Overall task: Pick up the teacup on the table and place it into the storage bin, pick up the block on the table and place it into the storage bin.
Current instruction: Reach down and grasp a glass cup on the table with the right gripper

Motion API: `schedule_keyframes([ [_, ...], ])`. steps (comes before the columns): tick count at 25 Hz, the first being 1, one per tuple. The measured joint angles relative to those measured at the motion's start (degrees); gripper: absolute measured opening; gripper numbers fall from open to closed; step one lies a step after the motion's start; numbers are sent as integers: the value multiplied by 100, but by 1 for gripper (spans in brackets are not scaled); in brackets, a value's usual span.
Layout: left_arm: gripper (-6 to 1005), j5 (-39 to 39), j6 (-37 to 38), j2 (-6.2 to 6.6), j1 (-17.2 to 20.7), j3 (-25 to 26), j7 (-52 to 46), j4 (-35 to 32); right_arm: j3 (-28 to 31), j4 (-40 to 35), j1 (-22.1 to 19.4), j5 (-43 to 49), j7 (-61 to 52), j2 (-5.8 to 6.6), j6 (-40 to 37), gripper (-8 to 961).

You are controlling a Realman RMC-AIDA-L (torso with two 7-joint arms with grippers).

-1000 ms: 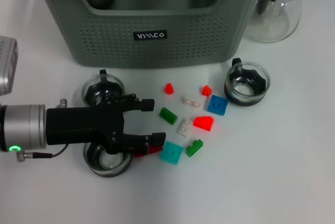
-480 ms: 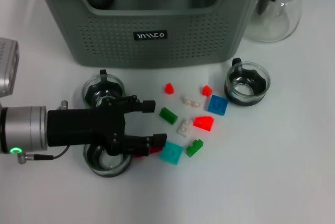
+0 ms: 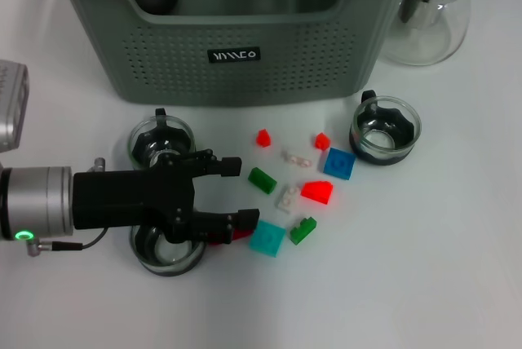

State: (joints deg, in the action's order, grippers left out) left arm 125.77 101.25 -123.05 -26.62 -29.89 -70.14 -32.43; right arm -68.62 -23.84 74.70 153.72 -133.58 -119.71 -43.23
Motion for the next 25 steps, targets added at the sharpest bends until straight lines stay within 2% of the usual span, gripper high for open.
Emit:
schedule_keyframes([
  [6,888,0,0,0,8,0,0,0,-23,-175,-75,2,-83,5,-89,206],
  [11,888,0,0,0,11,0,-1,0,-22,-558,-214,0,-89,-12,-211,475],
  [13,888,0,8,0,15,5,-4,0,-4,-886,-294,-4,-99,-20,-374,543],
  [14,888,1,15,0,16,10,-7,0,12,-1422,-436,-34,-149,-23,-622,577],
  [15,888,0,18,0,16,17,-7,-1,12,-1422,-436,-34,-149,-23,-622,611],
  [19,888,16,26,2,18,26,-9,-1,42,-3035,-809,-362,-246,-28,-1276,713],
  [22,888,25,26,8,24,32,-9,0,119,-4209,-1115,-1010,-245,7,-1913,764],
  [25,888,31,28,9,25,33,-9,0,241,-5200,-1489,-1967,-158,88,-2695,761],
])
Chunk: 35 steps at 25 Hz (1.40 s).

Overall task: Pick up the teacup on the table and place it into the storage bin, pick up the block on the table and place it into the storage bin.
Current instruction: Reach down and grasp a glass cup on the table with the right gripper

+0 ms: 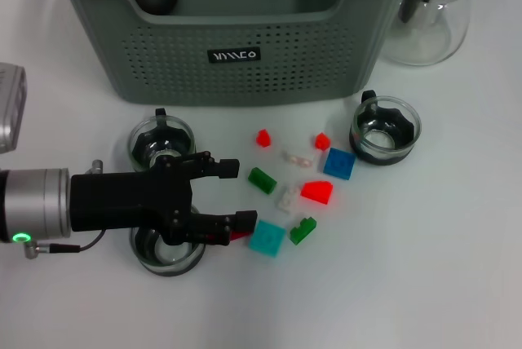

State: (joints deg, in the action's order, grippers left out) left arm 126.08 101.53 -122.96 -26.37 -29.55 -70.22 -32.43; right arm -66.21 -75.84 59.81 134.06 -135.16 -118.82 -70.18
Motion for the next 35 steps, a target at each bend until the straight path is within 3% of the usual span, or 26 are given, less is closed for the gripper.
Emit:
schedule_keyframes([
  [4,888,3,5,8,1,-7,9,0,92,-794,-594,-1239,220,147,-983,757],
  [9,888,5,30,30,1,3,14,-1,531,-1111,-1335,-2440,857,229,-2386,755],
  [15,888,4,67,38,0,2,16,-18,880,-1106,-1886,-2423,1301,354,-3843,756],
  [21,888,-13,38,39,-1,3,18,-13,433,-1145,-2231,-1345,1256,429,-4324,744],
  [26,888,-28,17,25,-1,10,32,-3,250,-1021,-2288,-383,1314,284,-4304,745],
  [33,888,-31,-73,11,0,11,42,0,122,-150,-1923,1276,1687,-121,-3761,743],
  [35,889,-31,-84,10,1,11,42,0,-51,116,-1842,1451,1684,-138,-3510,743],
])
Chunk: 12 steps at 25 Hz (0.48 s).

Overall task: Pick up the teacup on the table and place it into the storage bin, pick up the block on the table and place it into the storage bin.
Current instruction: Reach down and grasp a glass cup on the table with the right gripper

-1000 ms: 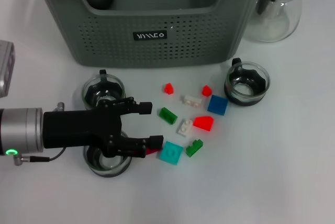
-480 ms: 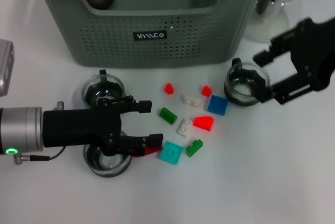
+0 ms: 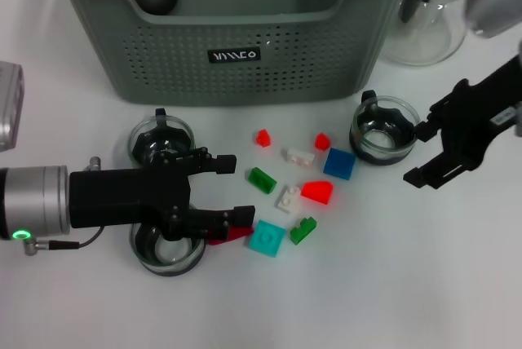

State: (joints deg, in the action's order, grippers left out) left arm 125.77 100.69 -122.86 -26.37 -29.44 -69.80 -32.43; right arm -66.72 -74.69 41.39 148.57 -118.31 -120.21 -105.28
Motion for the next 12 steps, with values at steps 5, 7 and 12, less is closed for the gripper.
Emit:
schedule_keyframes([
  [5,889,0,-7,-7,0,0,2,0,-459,397,88,223,-34,5,651,742],
  [7,889,0,-7,-15,0,0,2,0,-642,526,115,298,-41,2,935,741],
  [12,889,0,-7,-21,0,0,2,0,-1126,926,184,344,-49,-3,1571,740],
])
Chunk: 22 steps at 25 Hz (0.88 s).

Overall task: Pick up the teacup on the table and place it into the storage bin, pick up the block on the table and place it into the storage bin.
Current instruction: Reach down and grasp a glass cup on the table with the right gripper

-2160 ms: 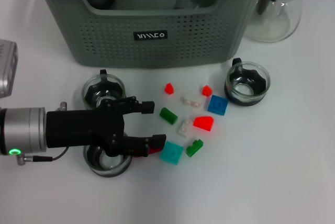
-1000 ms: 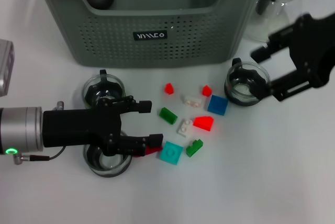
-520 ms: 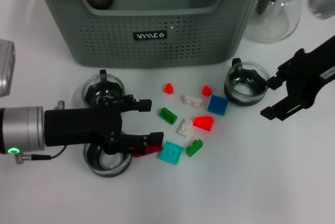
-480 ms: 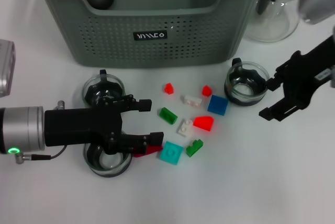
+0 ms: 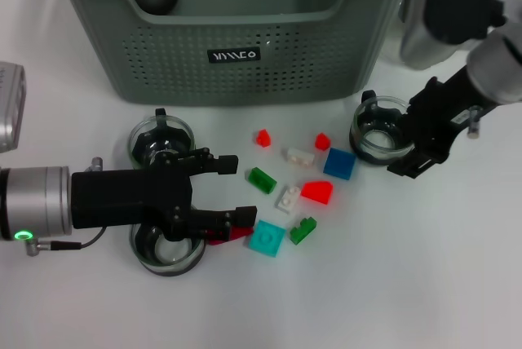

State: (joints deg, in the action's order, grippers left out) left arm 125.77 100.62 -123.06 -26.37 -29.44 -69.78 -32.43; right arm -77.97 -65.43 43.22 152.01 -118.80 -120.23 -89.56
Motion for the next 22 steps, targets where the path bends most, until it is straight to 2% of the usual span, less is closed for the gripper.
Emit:
schedule_keyframes([
  [7,889,0,-36,-9,0,0,0,19,-700,595,137,-41,-9,-33,851,738],
  [14,889,0,-62,1,9,0,0,74,-1053,814,185,-38,-200,-35,1122,736],
  [20,889,0,-70,2,9,0,5,79,-1088,928,227,-42,-337,-22,1036,735],
  [22,889,0,-70,2,9,0,6,79,-1068,983,257,-43,-377,-15,969,588],
])
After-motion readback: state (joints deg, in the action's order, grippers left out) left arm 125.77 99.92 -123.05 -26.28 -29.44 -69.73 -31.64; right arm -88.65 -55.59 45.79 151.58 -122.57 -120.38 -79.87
